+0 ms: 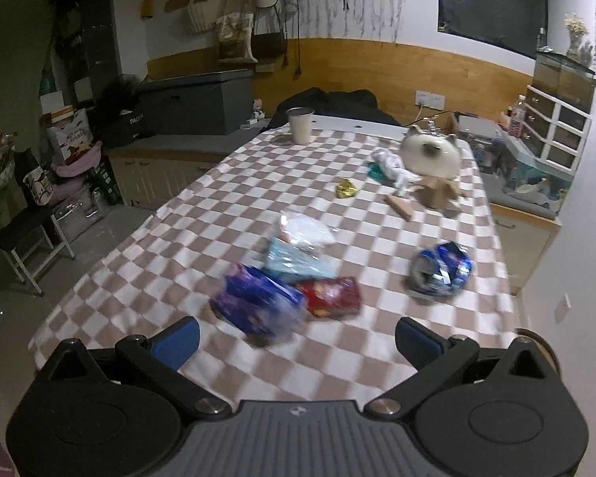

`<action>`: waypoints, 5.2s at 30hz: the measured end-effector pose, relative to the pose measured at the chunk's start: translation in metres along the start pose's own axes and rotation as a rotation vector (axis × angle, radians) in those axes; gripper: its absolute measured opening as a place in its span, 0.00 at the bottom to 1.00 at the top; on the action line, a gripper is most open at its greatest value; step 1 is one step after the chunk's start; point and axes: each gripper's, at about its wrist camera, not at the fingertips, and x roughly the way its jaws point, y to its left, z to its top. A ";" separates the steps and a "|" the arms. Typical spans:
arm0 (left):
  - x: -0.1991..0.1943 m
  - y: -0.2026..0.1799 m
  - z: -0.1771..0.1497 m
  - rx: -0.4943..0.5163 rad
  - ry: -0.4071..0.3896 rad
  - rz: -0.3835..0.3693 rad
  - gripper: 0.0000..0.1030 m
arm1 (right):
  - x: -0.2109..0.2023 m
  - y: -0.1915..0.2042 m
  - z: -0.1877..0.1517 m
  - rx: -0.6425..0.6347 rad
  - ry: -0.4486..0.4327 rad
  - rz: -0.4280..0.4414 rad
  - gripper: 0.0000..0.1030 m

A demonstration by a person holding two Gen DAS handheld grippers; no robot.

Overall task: Collect trash
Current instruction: 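Move both tools toward the table trash items, then grasp the crushed Pepsi can with right tool while left tool grasps purple floral bag, then carry the Pepsi can and purple bag with both tools over the trash bin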

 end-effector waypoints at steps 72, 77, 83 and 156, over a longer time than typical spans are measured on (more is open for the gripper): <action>0.260 0.153 0.020 -0.126 0.438 -0.136 1.00 | 0.344 0.120 0.076 -0.284 0.444 0.238 0.84; 0.269 0.161 0.016 -0.243 0.475 -0.149 0.87 | 0.321 0.124 0.070 -0.247 0.417 0.194 0.82; 0.264 0.157 0.018 -0.207 0.443 -0.140 0.60 | 0.287 0.129 0.056 -0.162 0.397 0.150 0.81; 0.208 -0.342 0.023 0.234 0.385 -0.523 0.30 | 0.228 -0.218 0.016 0.230 0.311 0.018 0.77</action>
